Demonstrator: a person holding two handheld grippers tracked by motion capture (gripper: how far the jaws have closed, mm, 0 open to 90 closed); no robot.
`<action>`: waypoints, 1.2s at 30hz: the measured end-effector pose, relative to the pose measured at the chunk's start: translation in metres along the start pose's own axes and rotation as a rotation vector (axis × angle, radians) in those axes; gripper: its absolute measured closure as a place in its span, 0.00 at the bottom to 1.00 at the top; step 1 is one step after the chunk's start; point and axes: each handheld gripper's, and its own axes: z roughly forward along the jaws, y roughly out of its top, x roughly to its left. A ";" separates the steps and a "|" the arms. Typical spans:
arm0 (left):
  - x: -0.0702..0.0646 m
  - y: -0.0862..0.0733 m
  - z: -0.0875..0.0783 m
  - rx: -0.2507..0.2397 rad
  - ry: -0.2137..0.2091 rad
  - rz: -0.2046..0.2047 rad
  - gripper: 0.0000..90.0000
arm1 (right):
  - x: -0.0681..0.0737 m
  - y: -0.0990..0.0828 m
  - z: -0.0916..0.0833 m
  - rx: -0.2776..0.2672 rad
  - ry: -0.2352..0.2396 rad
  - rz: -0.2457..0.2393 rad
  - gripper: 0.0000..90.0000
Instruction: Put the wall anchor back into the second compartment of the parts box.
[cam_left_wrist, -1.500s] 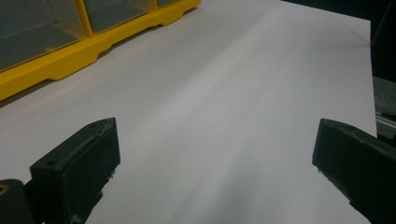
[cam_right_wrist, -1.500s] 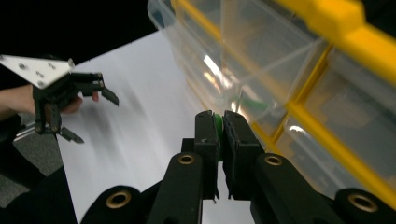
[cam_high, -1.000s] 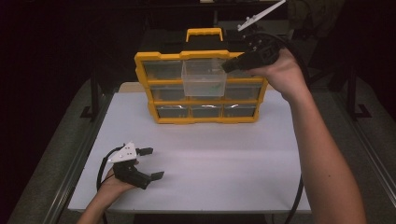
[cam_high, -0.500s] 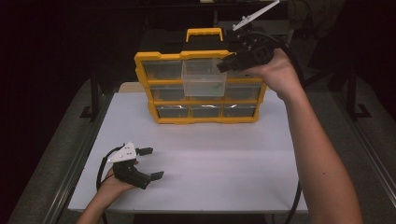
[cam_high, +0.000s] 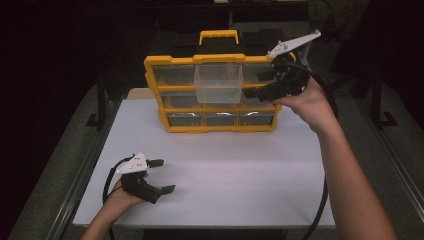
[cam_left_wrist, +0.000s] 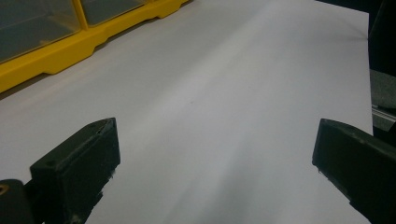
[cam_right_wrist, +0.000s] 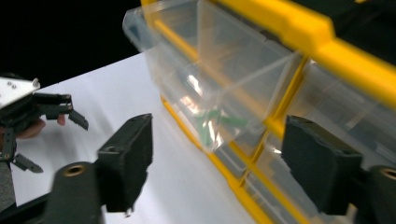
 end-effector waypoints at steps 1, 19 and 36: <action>0.000 0.000 0.000 -0.001 0.000 0.000 0.01 | 0.001 -0.005 0.001 -0.006 -0.001 -0.003 0.22; 0.004 0.000 -0.003 0.009 0.008 -0.008 0.00 | 0.024 -0.122 0.045 0.002 -0.019 0.002 0.01; 0.005 -0.003 -0.005 0.026 0.014 -0.001 0.00 | 0.035 -0.216 0.056 -0.008 -0.030 0.093 0.01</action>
